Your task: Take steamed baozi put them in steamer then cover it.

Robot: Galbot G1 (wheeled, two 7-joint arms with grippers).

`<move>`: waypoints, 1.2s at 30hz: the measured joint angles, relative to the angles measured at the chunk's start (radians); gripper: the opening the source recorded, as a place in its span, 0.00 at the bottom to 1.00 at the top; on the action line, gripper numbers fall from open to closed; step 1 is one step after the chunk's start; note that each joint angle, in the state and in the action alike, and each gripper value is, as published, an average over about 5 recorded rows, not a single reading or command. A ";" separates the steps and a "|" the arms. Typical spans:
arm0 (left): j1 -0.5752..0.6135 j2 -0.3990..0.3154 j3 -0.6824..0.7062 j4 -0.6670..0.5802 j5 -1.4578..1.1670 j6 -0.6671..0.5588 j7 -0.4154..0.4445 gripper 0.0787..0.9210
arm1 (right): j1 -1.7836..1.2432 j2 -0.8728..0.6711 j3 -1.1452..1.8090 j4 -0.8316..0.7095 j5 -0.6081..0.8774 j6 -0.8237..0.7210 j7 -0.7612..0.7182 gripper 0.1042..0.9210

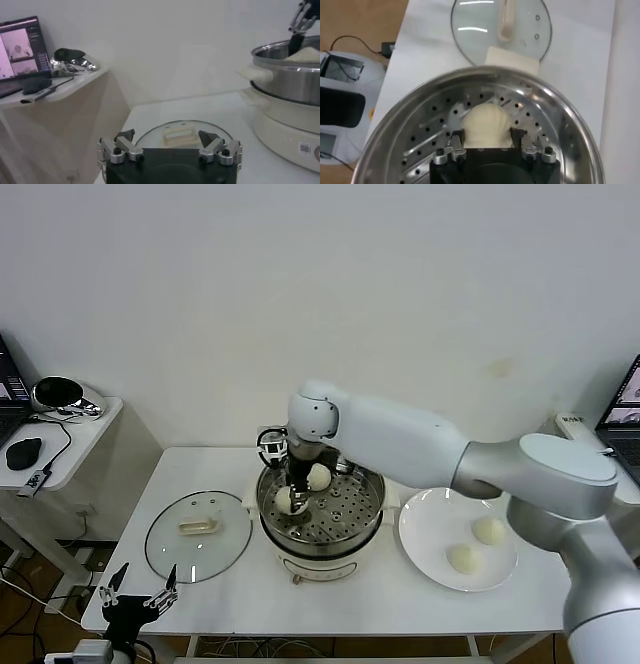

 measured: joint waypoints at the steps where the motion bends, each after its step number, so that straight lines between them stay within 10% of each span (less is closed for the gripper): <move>1: 0.000 0.000 0.001 0.000 0.000 0.000 0.000 0.88 | -0.002 0.003 0.001 -0.003 -0.002 0.000 0.001 0.59; 11: -0.004 0.001 0.003 0.009 -0.001 -0.001 -0.001 0.88 | -0.002 -0.006 0.015 0.002 -0.006 -0.001 -0.001 0.86; 36: 0.008 -0.002 0.019 0.005 -0.020 0.005 0.011 0.88 | 0.080 -0.610 0.148 0.349 -0.070 0.186 -0.176 0.88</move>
